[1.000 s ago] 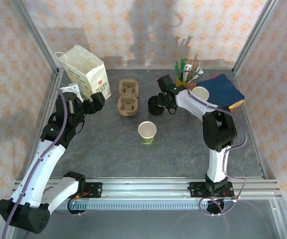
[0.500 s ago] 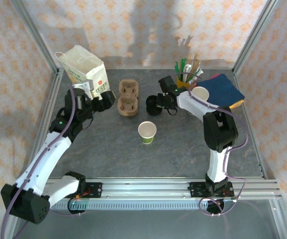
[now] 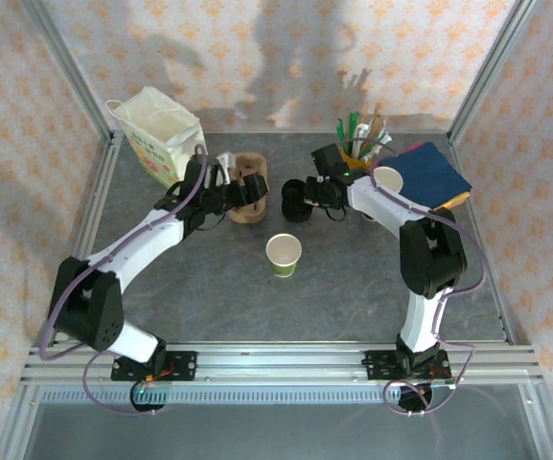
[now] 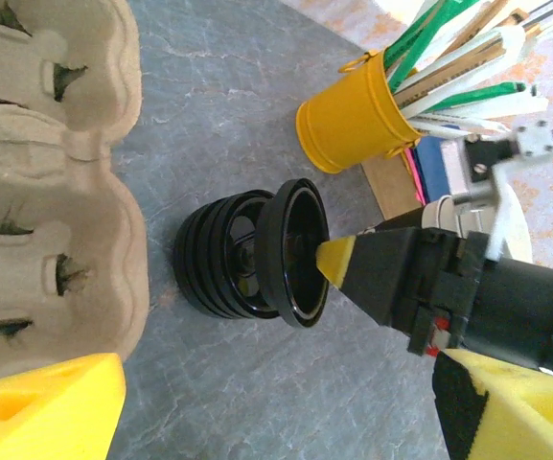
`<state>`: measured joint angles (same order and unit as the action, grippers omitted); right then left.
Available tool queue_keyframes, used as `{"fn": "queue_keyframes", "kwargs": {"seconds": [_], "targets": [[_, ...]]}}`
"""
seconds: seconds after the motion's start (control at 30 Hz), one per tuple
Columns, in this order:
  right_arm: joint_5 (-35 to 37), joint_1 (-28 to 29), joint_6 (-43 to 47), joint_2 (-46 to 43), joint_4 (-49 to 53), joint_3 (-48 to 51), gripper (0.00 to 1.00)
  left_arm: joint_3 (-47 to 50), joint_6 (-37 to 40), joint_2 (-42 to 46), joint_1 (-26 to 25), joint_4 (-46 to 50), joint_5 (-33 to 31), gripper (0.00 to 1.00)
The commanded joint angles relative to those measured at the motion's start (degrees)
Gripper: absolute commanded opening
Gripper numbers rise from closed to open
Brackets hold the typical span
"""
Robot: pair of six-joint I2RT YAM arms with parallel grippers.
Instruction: Pack the takeout coffee
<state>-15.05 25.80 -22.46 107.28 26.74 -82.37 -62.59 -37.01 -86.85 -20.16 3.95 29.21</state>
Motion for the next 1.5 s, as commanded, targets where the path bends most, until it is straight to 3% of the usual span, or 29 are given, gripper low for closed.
{"fn": "queue_keyframes", "kwargs": {"seconds": [0.0, 0.2, 0.5, 0.7, 0.87, 1.07, 1.17, 1.47], "targets": [[-0.8, -0.2, -0.9, -2.7, -0.7, 0.7, 0.07, -5.3, -2.1, -4.2, -0.6, -2.1, 3.4, 0.85], [-1.5, -0.2, -1.3, -4.7, -0.6, 1.0, 0.07, -10.4, -3.2, -11.6, -1.2, -1.4, 4.5, 0.84], [-2.7, -0.2, -1.8, -6.8, -0.6, 1.0, 0.07, -15.5, -5.2, -19.9, -2.6, -2.9, 10.2, 0.75], [-3.7, -0.2, -1.8, -7.2, -0.3, 0.6, 0.07, -15.3, -7.3, -21.1, -3.0, -8.2, 13.9, 0.58], [-4.1, -0.2, -1.9, -8.1, -0.6, 1.1, 0.07, -14.5, -7.8, -20.9, -3.0, -10.5, 14.0, 0.38], [-4.3, -0.2, -1.0, -10.0, -1.1, 2.3, 0.08, -13.1, -7.9, -19.2, -3.0, -11.9, 12.9, 0.23], [-3.5, -0.2, -0.1, -12.4, -1.7, 3.4, 0.11, -12.2, -7.1, -17.1, -2.9, -11.3, 12.2, 0.18], [-0.7, -0.2, 7.8, -27.5, -9.1, 10.1, 0.42, -5.2, -6.7, -5.0, -2.4, -10.5, 11.6, 0.15]]}}
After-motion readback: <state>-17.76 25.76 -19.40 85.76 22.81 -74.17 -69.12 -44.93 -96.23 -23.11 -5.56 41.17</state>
